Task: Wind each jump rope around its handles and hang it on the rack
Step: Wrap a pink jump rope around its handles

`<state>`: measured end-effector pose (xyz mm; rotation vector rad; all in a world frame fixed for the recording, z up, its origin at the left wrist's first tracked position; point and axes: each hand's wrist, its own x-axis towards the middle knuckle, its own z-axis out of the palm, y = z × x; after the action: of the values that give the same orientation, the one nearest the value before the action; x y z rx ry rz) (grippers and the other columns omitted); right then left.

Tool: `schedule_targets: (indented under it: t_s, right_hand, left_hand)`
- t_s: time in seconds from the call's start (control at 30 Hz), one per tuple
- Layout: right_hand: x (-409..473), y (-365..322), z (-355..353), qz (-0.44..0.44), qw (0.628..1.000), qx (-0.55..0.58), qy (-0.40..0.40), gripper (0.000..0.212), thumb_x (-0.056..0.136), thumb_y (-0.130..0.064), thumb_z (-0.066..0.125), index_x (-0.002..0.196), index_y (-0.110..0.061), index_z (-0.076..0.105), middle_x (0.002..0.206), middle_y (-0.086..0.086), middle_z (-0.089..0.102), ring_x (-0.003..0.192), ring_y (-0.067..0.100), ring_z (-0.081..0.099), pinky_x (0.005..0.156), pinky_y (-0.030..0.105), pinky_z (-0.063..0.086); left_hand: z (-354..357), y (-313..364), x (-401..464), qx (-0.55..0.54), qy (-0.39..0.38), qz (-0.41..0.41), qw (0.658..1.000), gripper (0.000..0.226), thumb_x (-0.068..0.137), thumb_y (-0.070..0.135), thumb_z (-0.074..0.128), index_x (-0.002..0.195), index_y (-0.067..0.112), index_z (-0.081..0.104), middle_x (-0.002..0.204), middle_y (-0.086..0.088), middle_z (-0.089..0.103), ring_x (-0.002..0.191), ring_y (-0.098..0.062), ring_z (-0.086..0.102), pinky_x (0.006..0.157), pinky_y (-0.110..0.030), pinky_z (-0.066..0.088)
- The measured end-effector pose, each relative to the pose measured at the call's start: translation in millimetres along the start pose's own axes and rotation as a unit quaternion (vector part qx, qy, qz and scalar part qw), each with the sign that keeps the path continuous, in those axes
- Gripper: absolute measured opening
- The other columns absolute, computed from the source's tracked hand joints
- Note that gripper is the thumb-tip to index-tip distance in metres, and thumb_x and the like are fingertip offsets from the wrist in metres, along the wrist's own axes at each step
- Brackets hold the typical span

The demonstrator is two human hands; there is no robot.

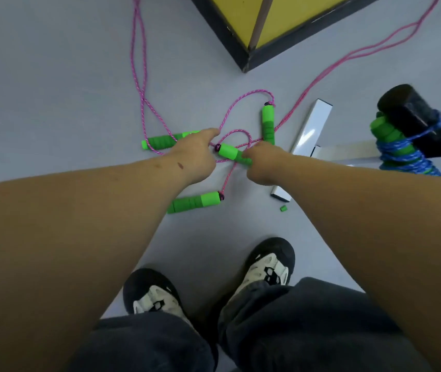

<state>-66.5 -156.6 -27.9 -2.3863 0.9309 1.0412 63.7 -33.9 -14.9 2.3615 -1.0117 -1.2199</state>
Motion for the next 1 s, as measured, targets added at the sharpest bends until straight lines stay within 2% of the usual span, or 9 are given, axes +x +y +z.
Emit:
schedule_targets:
  t_s: [0.17,0.27,0.37,0.5,0.6,0.7,0.8,0.9,1.0]
  right_hand:
    - [48,5,30,-0.032,0.996,-0.055,-0.055,0.055,0.091,-0.024,0.048,0.144,-0.035,0.05,0.144,0.01,0.037,0.132,0.037,0.044,0.11,0.049,0.042]
    - [56,7,40,-0.013,0.998,-0.059,-0.035,0.056,0.089,-0.027,0.051,0.145,-0.031,0.05,0.153,0.007,0.029,0.138,0.037,0.035,0.112,0.054,0.038]
    - [54,6,40,0.003,0.999,-0.041,-0.032,0.055,0.087,-0.028,0.052,0.142,-0.028,0.052,0.148,0.007,0.035,0.134,0.038,0.038,0.11,0.052,0.039]
    - [41,7,43,0.0,0.998,0.067,-0.02,0.054,0.081,-0.027,0.053,0.134,-0.028,0.062,0.132,0.01,0.048,0.118,0.036,0.053,0.102,0.039,0.047]
    - [15,4,30,-0.05,0.98,0.187,0.035,0.053,0.081,-0.01,0.068,0.132,-0.024,0.067,0.133,0.01,0.053,0.121,0.029,0.054,0.098,0.027,0.042]
    - [-29,-7,-1,-0.118,0.964,0.222,0.085,0.047,0.081,-0.007,0.071,0.126,-0.019,0.071,0.128,0.007,0.058,0.122,0.022,0.052,0.101,0.029,0.043]
    - [-85,-21,-37,-0.136,0.936,0.308,0.105,0.038,0.082,0.001,0.061,0.112,-0.018,0.076,0.11,0.004,0.067,0.095,0.019,0.062,0.081,0.025,0.051]
    - [-134,-26,-71,-0.095,0.877,0.446,0.154,0.026,0.083,0.003,0.056,0.093,-0.016,0.069,0.101,0.009,0.071,0.063,0.013,0.054,0.051,0.016,0.042]
    - [-175,-30,-98,-0.09,0.838,0.495,0.212,0.044,0.085,0.001,0.057,0.123,-0.021,0.053,0.116,0.004,0.058,0.068,0.013,0.05,0.046,0.017,0.04]
  left_hand:
    - [23,-11,36,0.008,-0.021,-0.012,1.0,0.068,0.097,-0.001,0.045,0.159,0.026,0.038,0.155,-0.009,0.05,0.137,-0.031,0.051,0.106,-0.03,0.041]
    - [32,-19,41,0.009,-0.025,-0.016,1.0,0.068,0.096,-0.002,0.045,0.158,0.026,0.039,0.155,-0.01,0.051,0.139,-0.032,0.05,0.109,-0.03,0.038]
    - [35,-20,40,0.002,-0.024,-0.021,0.999,0.069,0.095,-0.003,0.045,0.158,0.026,0.041,0.154,-0.01,0.052,0.139,-0.031,0.049,0.109,-0.027,0.036]
    - [30,-11,33,-0.017,-0.016,-0.019,1.0,0.068,0.095,0.0,0.047,0.158,0.025,0.04,0.154,-0.012,0.052,0.139,-0.031,0.05,0.111,-0.029,0.038]
    - [20,9,21,-0.063,0.014,-0.013,0.998,0.058,0.102,0.013,0.049,0.157,0.027,0.039,0.139,-0.012,0.061,0.121,-0.031,0.061,0.095,-0.028,0.044]
    - [3,32,3,-0.137,0.057,-0.032,0.988,0.063,0.104,0.034,0.053,0.161,0.026,0.027,0.14,-0.012,0.058,0.124,-0.032,0.058,0.099,-0.031,0.042]
    - [-22,57,-26,-0.208,0.124,-0.011,0.97,0.056,0.099,0.027,0.061,0.151,0.027,0.039,0.119,-0.006,0.063,0.105,-0.029,0.061,0.096,-0.038,0.051]
    - [-53,83,-67,-0.257,0.144,0.029,0.955,0.045,0.091,0.009,0.058,0.132,0.027,0.052,0.093,-0.001,0.061,0.087,-0.026,0.065,0.085,-0.043,0.057]
    - [-89,106,-115,-0.278,0.152,0.067,0.946,0.035,0.078,0.009,0.057,0.107,0.028,0.061,0.087,-0.005,0.066,0.077,-0.027,0.067,0.071,-0.037,0.056]
